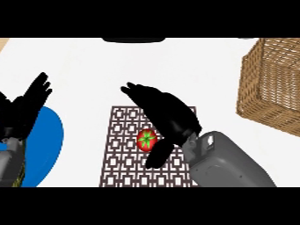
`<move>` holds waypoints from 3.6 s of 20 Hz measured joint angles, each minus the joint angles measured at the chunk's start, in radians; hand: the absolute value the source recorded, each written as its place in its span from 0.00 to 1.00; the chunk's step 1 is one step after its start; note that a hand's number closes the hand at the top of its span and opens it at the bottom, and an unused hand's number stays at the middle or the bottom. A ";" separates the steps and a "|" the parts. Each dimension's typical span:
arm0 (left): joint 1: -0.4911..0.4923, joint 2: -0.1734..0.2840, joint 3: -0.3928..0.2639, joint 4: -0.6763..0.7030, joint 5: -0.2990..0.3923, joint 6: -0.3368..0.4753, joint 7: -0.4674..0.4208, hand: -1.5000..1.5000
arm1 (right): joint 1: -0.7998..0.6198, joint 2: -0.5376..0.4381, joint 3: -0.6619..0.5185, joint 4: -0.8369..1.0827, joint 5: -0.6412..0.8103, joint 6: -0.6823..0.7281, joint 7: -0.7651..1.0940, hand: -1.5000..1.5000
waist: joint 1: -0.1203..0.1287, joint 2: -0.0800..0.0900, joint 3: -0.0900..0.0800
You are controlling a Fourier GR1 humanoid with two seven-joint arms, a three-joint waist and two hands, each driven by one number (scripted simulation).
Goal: Pick the tomato from the placemat and place it in the basket
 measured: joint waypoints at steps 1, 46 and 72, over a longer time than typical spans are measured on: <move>0.009 -0.007 0.000 -0.001 -0.002 -0.003 -0.007 0.50 | 0.010 0.007 0.006 0.021 0.019 -0.001 -0.009 0.00 | 0.000 0.000 0.000; 0.001 -0.107 0.122 -0.011 -0.128 -0.097 0.022 0.50 | 0.136 0.129 0.046 0.339 0.408 0.063 -0.296 1.00 | -0.002 -0.001 0.000; 0.042 -0.114 0.160 -0.035 -0.138 -0.108 0.023 0.50 | 0.760 0.091 0.219 -0.300 0.487 -0.349 -0.043 1.00 | -0.039 -0.013 0.001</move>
